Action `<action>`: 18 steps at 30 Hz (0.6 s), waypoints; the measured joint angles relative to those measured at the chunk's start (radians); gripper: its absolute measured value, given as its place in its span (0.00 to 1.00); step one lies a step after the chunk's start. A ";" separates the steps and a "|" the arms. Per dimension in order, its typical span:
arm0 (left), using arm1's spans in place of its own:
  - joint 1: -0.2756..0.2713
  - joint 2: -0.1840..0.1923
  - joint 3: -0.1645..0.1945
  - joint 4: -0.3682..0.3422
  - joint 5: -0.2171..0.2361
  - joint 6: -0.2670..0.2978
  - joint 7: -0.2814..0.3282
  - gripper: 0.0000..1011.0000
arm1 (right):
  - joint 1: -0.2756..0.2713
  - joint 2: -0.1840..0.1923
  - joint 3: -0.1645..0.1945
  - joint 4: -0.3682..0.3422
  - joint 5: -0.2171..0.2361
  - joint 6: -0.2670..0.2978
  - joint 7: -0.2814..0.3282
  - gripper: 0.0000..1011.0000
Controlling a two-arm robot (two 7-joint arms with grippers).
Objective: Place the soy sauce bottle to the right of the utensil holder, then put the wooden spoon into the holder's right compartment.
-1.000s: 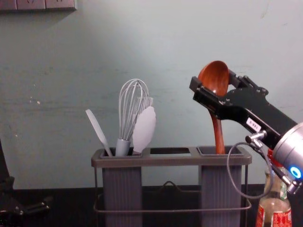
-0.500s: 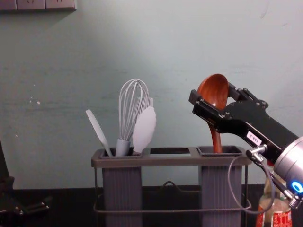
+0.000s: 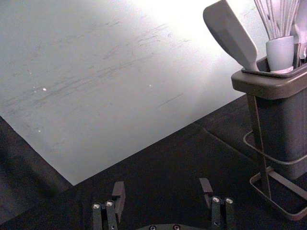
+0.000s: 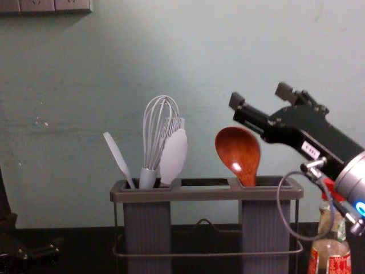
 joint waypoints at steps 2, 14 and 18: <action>0.000 0.000 0.000 0.000 0.000 0.000 0.000 1.00 | -0.001 0.004 0.005 -0.019 -0.001 0.000 -0.002 0.99; 0.000 0.000 0.000 0.000 0.000 0.000 0.000 1.00 | 0.023 0.044 0.052 -0.083 -0.007 -0.008 -0.014 0.99; 0.000 0.000 0.000 0.000 0.000 0.000 0.000 1.00 | 0.034 0.064 0.074 -0.085 -0.006 -0.012 -0.014 0.99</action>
